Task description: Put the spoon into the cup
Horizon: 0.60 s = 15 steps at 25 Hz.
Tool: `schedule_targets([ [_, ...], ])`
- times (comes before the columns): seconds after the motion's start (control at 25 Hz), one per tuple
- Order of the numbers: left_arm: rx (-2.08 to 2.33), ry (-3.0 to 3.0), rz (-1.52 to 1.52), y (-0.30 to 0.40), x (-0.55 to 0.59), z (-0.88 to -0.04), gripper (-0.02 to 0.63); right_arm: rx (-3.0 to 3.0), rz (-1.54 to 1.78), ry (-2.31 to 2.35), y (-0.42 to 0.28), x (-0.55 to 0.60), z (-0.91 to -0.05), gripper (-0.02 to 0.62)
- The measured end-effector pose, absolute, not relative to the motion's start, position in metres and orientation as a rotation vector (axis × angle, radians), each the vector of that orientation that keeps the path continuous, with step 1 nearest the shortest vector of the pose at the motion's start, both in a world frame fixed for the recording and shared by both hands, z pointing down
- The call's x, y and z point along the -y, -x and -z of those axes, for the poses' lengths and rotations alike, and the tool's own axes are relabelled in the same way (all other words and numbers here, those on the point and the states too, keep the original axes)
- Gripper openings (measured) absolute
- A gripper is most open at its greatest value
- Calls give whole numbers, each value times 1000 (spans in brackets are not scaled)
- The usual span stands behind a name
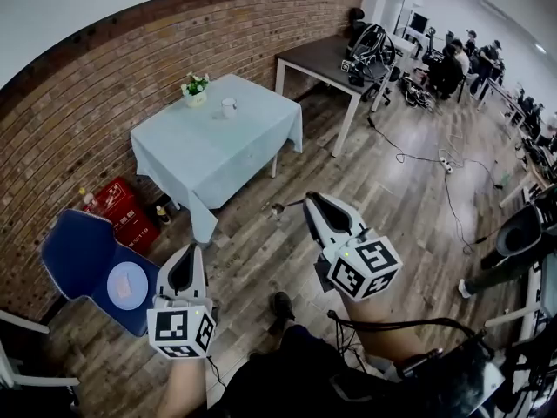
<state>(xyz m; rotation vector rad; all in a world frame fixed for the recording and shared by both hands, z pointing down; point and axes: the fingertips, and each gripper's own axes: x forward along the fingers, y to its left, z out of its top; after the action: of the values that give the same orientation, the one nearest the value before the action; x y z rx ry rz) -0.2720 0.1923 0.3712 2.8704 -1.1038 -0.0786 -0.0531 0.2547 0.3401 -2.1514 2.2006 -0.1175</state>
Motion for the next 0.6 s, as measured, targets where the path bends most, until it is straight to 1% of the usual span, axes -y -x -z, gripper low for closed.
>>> schedule_targets([
  [0.28, 1135, -2878, 51, 241, -147, -368, 9, -2202, 134, 2122, 19, -205, -341, 58],
  [0.6, 1141, -2884, 34, 188, -95, -364, 9, -2197, 130, 2111, -34, -154, -337, 58],
])
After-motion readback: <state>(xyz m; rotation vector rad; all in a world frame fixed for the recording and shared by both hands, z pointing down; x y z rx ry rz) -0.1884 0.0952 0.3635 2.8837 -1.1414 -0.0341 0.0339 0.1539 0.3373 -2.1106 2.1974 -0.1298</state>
